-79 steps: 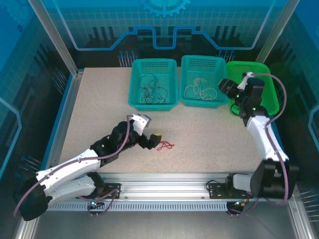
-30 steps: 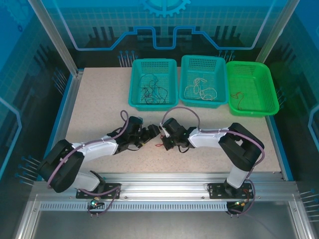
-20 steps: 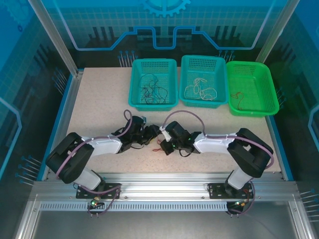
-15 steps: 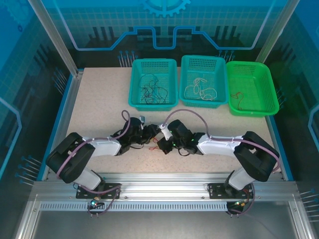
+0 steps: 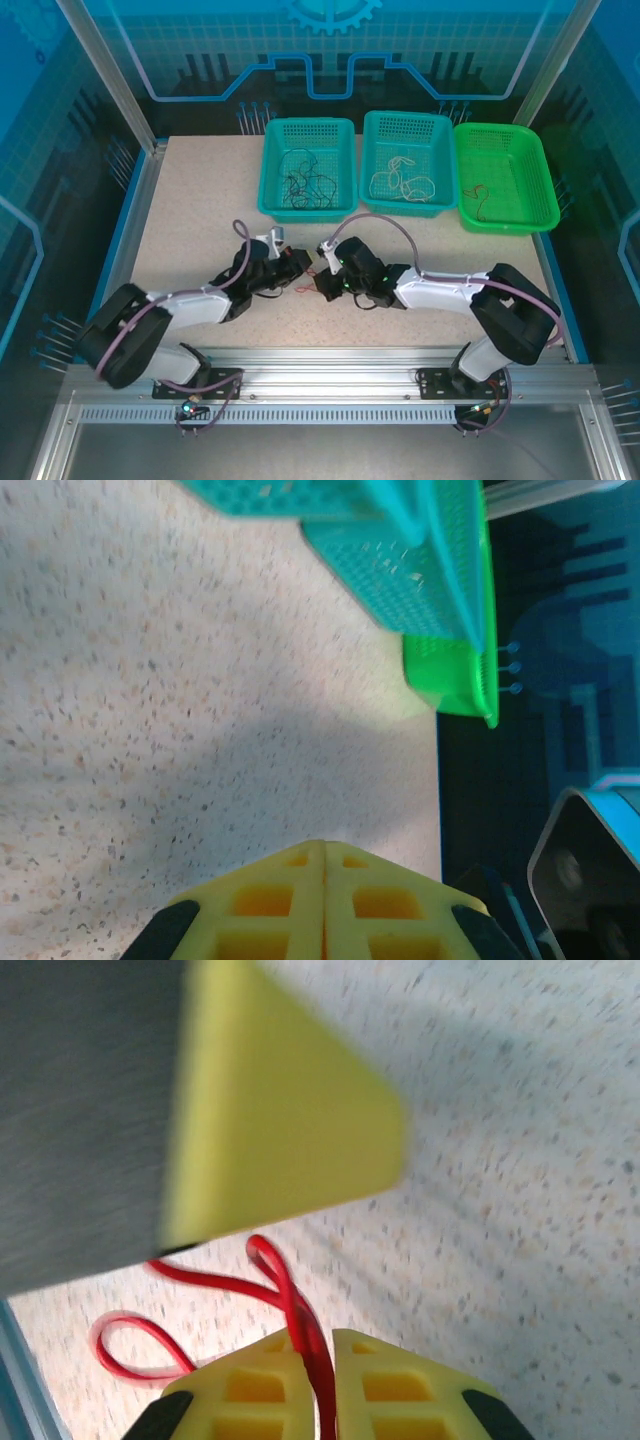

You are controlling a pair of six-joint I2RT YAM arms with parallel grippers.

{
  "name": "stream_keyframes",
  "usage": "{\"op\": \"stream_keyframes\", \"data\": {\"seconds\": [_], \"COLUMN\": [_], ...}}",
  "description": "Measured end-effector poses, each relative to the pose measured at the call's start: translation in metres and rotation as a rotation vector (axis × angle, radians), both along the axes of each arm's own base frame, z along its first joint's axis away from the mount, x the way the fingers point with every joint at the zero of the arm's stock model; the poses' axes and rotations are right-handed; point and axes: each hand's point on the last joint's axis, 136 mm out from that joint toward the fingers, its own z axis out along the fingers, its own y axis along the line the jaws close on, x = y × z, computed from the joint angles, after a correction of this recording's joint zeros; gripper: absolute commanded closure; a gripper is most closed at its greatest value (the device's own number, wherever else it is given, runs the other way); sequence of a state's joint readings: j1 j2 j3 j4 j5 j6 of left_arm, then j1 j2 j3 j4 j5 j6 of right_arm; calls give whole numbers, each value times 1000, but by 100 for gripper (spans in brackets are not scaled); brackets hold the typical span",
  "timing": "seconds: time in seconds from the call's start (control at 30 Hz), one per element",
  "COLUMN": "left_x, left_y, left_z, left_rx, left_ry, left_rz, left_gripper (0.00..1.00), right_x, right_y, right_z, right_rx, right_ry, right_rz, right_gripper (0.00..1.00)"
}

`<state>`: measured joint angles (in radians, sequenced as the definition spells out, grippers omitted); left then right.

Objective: Untangle the cables

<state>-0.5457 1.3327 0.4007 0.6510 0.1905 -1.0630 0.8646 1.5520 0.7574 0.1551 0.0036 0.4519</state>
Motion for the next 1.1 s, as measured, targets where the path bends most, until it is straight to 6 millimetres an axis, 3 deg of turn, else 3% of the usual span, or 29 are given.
{"op": "stream_keyframes", "data": {"seconds": [0.1, 0.23, 0.43, 0.67, 0.73, 0.83, 0.93, 1.1], "left_x": [2, -4, -8, -8, -9, -8, -4, 1], "left_y": [17, 29, 30, 24, 23, 23, 27, 27], "left_z": [23, 29, 24, 34, 37, 42, 55, 70], "left_rx": [12, 74, 95, 60, 53, 43, 19, -30], "left_ry": [-58, -65, -45, -76, -84, -102, -140, -172], "left_rz": [45, 57, 50, 22, 16, 18, 38, 56], "left_gripper": [100, 100, 100, 100, 100, 100, 100, 100], "right_x": [14, 15, 7, 3, 1, -1, 0, -12], "right_y": [5, 13, 9, -7, -11, -26, -52, -57], "right_z": [5, 7, 4, 25, 30, 33, 17, 4], "right_rx": [40, 97, 123, 163, 175, 191, 178, 248], "right_ry": [16, 41, 60, 11, 1, -4, 45, 141], "right_rz": [-72, -75, -61, -55, -57, -83, -165, -238], "right_gripper": [84, 87, 76, 78, 73, 52, 34, 24]}}
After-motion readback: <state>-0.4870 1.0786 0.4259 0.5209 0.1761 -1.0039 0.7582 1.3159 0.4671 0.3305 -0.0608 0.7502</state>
